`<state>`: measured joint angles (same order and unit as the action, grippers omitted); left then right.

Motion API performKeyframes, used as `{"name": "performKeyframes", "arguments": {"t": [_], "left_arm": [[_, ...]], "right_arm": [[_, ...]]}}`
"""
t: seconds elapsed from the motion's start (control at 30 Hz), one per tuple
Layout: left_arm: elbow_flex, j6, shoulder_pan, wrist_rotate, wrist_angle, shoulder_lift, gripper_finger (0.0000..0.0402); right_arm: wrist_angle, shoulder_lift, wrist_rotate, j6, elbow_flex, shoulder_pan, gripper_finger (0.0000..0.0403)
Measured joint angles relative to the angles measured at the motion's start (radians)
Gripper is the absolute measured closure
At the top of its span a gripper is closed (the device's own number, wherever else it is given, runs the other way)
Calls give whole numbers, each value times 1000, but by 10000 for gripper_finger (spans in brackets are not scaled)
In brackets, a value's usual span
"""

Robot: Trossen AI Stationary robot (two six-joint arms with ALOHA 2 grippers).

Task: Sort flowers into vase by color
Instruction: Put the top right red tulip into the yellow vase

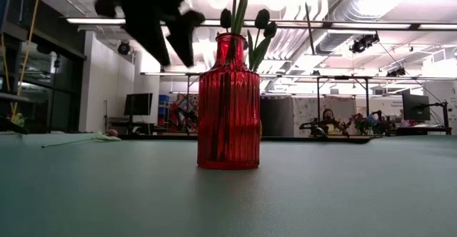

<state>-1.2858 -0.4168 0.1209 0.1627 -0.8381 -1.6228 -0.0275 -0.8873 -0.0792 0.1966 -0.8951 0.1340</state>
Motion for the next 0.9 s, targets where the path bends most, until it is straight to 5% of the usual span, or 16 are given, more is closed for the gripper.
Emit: {"name": "performKeyframes", "arguments": {"t": [0.07, 0.23, 0.3, 0.47, 0.77, 0.9], "left_arm": [[0, -28, -2, 121, 29, -27, 145], [0, -42, 24, 613, 72, -63, 145], [0, -73, 25, 659, 102, -64, 145], [0, -73, 26, 628, 135, -59, 145], [-1, -15, -80, 203, 36, -52, 126], [-1, -88, -118, 118, 30, -54, 81]], "right_arm": [[-1, 1, 0, -36, 0, 4, 403], [-14, 2, 0, -75, 0, 17, 403], [-16, 2, 7, -88, 0, 19, 403], [-15, 7, 19, -90, 0, 19, 403], [-7, 19, 19, -40, 0, 19, 403], [-7, 18, 18, -30, 0, 19, 403]]}}
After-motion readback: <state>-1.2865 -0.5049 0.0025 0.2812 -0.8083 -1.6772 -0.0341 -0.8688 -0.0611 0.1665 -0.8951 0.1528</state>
